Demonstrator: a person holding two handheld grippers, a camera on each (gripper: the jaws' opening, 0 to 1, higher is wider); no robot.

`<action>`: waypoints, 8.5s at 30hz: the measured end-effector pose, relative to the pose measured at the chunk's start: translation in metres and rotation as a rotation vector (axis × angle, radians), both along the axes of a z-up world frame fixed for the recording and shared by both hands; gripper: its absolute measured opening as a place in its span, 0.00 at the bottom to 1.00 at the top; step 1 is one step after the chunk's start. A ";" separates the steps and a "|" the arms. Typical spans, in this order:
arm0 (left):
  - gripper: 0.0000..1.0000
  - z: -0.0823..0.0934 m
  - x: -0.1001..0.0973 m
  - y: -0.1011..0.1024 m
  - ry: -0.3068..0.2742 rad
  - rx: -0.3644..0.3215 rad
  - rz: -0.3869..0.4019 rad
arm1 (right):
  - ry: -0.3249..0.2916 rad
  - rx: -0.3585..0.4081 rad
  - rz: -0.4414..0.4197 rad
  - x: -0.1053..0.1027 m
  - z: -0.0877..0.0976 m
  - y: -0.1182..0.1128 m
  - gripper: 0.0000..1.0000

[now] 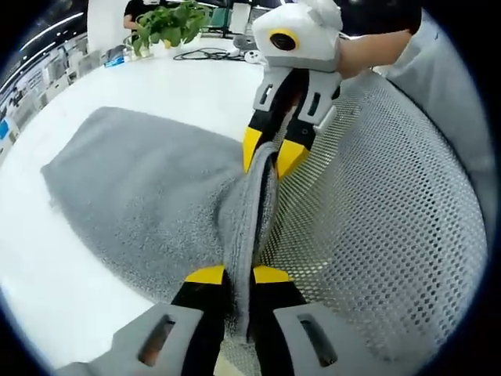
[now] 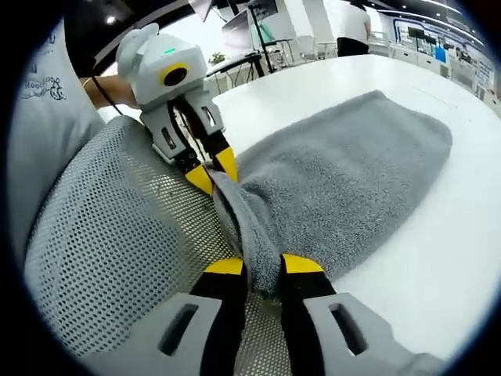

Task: Fold the towel on the table until its edges align and the towel forms a compact rectangular stack.

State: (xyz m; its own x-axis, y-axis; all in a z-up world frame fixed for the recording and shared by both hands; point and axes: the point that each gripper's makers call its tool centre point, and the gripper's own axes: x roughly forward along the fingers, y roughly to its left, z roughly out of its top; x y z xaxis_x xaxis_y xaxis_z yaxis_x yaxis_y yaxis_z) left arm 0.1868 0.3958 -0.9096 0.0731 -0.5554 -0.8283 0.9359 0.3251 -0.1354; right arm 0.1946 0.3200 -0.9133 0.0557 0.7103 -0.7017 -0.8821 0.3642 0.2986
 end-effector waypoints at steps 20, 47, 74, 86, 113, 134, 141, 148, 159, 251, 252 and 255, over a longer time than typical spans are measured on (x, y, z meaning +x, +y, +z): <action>0.09 0.044 -0.014 -0.009 0.004 -0.030 -0.071 | 0.041 -0.011 0.022 -0.013 0.039 -0.011 0.14; 0.09 0.115 0.054 -0.002 -0.131 -0.123 -0.047 | 0.100 0.212 -0.168 0.042 0.127 -0.004 0.13; 0.09 0.120 0.202 -0.012 -0.167 -0.205 0.047 | 0.232 0.422 -0.436 0.188 0.142 -0.016 0.11; 0.09 0.055 0.238 -0.018 -0.095 -0.143 0.113 | 0.292 0.392 -0.587 0.234 0.082 -0.023 0.11; 0.23 0.057 0.293 0.018 -0.230 -0.162 0.458 | 0.086 0.318 -0.738 0.283 0.055 -0.054 0.09; 0.35 0.066 0.234 0.048 -0.249 -0.222 0.612 | -0.066 0.302 -0.702 0.242 0.077 -0.083 0.30; 0.42 0.048 0.188 0.041 -0.191 -0.276 0.611 | -0.074 0.288 -0.622 0.209 0.069 -0.075 0.42; 0.50 0.046 0.165 0.032 -0.145 -0.331 0.611 | -0.071 0.263 -0.500 0.175 0.060 -0.056 0.54; 0.47 0.021 0.141 0.015 -0.106 -0.257 0.518 | -0.082 0.164 -0.359 0.135 0.034 -0.037 0.55; 0.90 0.100 0.144 0.067 -0.370 -0.381 0.841 | -0.200 0.219 -0.736 0.107 0.085 -0.097 0.77; 0.92 0.102 0.143 0.067 -0.369 -0.399 0.845 | -0.203 0.214 -0.739 0.105 0.084 -0.097 0.77; 0.94 0.110 0.142 0.069 -0.371 -0.449 0.858 | -0.205 0.231 -0.776 0.101 0.086 -0.097 0.80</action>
